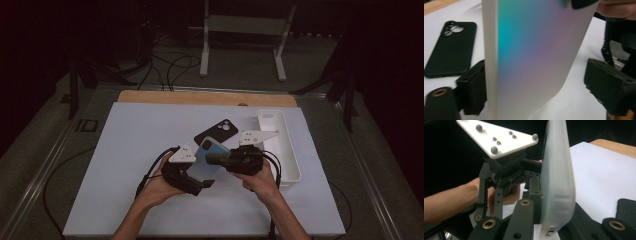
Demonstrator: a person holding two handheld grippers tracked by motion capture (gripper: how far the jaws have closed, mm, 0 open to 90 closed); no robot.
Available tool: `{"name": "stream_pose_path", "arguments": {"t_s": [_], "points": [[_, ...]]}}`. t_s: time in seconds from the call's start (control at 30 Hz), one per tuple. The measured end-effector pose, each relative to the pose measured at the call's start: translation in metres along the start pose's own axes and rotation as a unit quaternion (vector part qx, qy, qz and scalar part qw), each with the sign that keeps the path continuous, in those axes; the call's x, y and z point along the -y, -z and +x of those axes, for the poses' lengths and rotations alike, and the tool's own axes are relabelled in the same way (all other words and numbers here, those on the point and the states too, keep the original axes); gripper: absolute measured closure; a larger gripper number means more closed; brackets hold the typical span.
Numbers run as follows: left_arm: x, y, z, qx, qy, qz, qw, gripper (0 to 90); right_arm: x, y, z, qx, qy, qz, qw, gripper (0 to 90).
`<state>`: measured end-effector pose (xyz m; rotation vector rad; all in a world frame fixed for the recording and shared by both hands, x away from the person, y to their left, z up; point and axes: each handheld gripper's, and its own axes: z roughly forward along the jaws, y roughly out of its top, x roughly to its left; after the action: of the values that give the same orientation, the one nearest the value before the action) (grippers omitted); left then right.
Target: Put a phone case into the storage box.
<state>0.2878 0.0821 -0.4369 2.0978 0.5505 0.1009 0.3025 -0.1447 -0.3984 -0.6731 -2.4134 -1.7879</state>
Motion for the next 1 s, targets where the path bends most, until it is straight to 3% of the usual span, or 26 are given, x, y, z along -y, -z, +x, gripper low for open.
{"name": "stream_pose_path", "arguments": {"t_s": [0.07,0.4,0.43,0.57,0.73,1.0], "points": [[0.001,0.000,-0.001,0.008,0.001,-0.005,1.0000,18.3,0.000,-0.001,0.000,-0.007,0.004,0.001,1.0000,86.5],[0.007,0.004,0.002,0.028,-0.006,-0.009,0.9996,51.7,-0.001,0.001,-0.003,0.001,0.016,0.006,0.9999,84.9],[0.007,0.004,0.002,0.030,-0.007,-0.007,0.9995,51.7,-0.001,0.001,-0.003,-0.001,0.017,0.007,0.9998,84.0],[0.010,0.001,0.001,0.037,-0.009,-0.003,0.9993,65.0,-0.001,0.001,-0.003,0.002,0.023,0.007,0.9997,73.9],[0.014,-0.002,-0.001,0.041,-0.009,-0.008,0.9991,84.0,-0.001,-0.002,0.001,0.024,0.041,0.013,0.9988,51.7],[0.014,-0.003,-0.004,0.020,-0.014,-0.013,0.9996,85.8,0.000,-0.008,0.005,0.045,0.044,0.009,0.9980,36.5]]}}
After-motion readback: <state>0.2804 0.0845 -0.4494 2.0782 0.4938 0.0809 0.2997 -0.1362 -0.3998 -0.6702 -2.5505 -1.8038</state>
